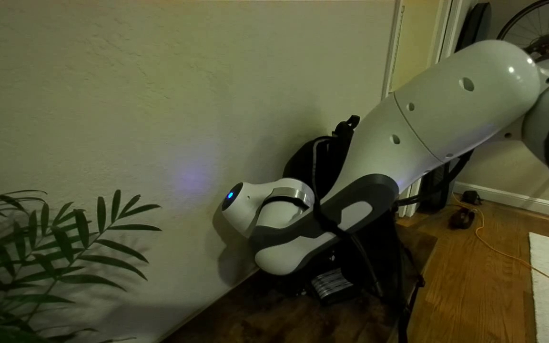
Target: Put the wallet inside the black backpack
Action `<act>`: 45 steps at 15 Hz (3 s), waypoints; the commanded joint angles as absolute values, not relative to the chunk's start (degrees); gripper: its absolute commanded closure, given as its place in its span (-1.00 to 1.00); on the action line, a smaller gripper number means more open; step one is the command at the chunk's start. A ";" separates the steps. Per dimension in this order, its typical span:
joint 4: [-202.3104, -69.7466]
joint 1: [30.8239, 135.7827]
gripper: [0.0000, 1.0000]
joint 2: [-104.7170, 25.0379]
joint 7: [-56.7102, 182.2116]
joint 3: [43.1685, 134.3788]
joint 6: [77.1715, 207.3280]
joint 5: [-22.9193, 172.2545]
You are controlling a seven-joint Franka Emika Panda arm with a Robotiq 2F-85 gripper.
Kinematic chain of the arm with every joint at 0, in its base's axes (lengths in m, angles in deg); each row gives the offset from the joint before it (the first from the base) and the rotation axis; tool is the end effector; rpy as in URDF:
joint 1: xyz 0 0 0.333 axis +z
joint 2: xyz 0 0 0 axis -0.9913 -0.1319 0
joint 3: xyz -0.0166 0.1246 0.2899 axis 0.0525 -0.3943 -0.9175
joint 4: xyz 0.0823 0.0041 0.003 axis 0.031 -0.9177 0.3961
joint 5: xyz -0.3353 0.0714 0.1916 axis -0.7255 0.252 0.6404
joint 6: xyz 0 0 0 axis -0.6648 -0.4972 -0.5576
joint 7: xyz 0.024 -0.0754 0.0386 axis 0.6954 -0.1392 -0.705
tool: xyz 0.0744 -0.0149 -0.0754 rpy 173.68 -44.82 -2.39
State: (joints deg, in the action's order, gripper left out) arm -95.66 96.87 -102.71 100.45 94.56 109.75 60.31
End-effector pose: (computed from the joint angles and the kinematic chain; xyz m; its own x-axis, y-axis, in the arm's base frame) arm 0.6976 0.0714 -0.0037 0.8908 -0.4401 -0.1130 -0.2850 -0.7350 0.6153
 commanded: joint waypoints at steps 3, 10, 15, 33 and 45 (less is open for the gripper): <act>-94.06 97.18 -1.00 -104.04 102.16 95.72 107.73 60.05; -94.24 97.30 -1.00 -104.31 102.65 95.79 107.69 59.99; -94.58 97.36 -1.00 -104.40 102.96 95.82 107.81 59.98; -96.11 97.75 -1.00 -103.24 104.98 96.68 107.76 59.47; -95.66 97.51 -1.00 -102.82 105.11 98.38 107.42 59.41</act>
State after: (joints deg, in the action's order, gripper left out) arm -95.53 96.99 -103.45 104.02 97.18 109.47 60.12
